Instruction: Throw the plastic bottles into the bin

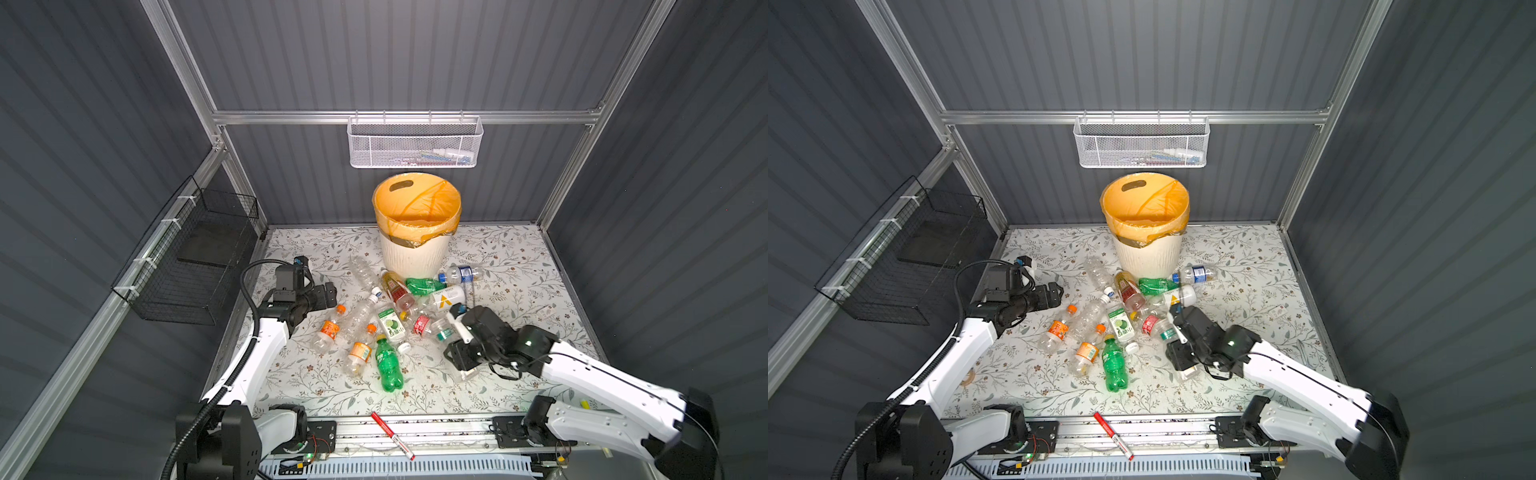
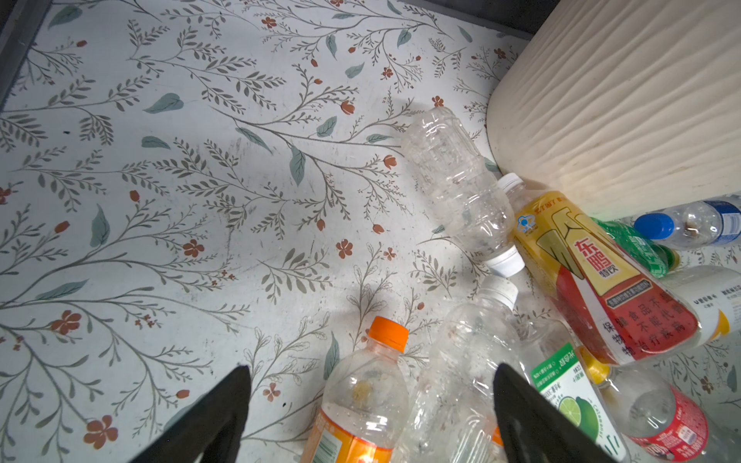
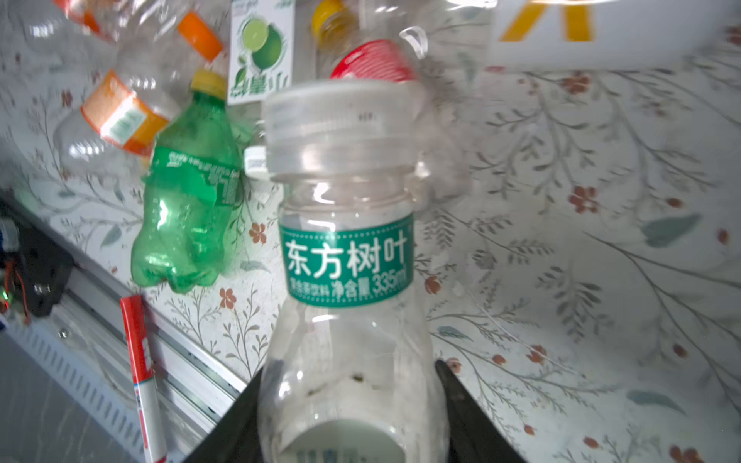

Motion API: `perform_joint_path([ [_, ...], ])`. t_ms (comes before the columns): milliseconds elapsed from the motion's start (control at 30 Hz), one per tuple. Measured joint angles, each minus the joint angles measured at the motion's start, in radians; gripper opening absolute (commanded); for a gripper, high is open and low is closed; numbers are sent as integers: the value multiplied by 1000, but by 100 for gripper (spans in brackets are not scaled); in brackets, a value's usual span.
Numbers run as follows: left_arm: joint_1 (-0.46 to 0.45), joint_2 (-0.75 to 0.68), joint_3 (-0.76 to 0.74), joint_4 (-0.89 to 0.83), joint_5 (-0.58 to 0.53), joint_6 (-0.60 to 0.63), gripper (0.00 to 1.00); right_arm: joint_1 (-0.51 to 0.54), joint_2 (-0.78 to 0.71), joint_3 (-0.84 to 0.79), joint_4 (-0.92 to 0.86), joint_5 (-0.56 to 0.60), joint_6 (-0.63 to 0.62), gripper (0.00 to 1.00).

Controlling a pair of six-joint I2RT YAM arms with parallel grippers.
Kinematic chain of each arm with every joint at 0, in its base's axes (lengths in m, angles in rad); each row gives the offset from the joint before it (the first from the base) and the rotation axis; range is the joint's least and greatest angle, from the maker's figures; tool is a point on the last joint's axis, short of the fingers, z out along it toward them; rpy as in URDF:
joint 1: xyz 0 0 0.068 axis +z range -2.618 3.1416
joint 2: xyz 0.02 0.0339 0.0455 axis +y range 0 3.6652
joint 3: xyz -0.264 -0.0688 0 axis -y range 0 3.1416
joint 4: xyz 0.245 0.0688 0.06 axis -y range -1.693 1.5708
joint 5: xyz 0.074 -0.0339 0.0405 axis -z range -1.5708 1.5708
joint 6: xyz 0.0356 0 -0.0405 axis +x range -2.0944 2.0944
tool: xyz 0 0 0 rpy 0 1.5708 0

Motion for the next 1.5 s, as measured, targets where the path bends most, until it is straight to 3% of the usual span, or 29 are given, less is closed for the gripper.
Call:
perform_joint_path([
  [267, 0, -7, -1, 1, -6, -46, 94, -353, -342, -205, -46, 12, 249, 55],
  [400, 0, -19, -26, 8, -14, -92, 93, -462, -326, -224, -53, -17, 288, 54],
  [500, 0, -19, -58, 8, -17, -134, 93, -501, -234, -159, -63, -43, 283, 54],
  [600, -2, -19, -84, 8, -17, -169, 93, -514, -47, 89, -82, -71, 254, 54],
  [700, -2, -19, -101, 13, -19, -189, 93, -515, 192, 501, -43, -128, 234, 57],
  [733, -2, -19, -106, 16, -21, -194, 93, -515, 295, 682, -4, -156, 235, 64],
  [800, -2, -20, -114, 19, -24, -207, 93, -515, 475, 999, 57, -207, 260, 96],
  [833, -2, -20, -114, 18, -24, -212, 94, -515, 573, 1174, 87, -235, 274, 99],
  [933, -2, -23, -114, 18, -23, -224, 95, -517, 833, 1633, 106, -299, 313, 99],
  [1033, -2, -32, -114, 11, -23, -227, 95, -530, 957, 1842, 51, -330, 335, 99],
  [1100, -2, -39, -114, 0, -24, -227, 95, -546, 944, 1796, 29, -330, 340, 99],
  [1233, -2, -40, -116, -16, -23, -227, 95, -590, 773, 1438, 90, -320, 363, 99],
  [1500, -2, -39, -153, -27, -24, -251, 94, -680, 482, 1022, 176, -299, 351, 99],
])
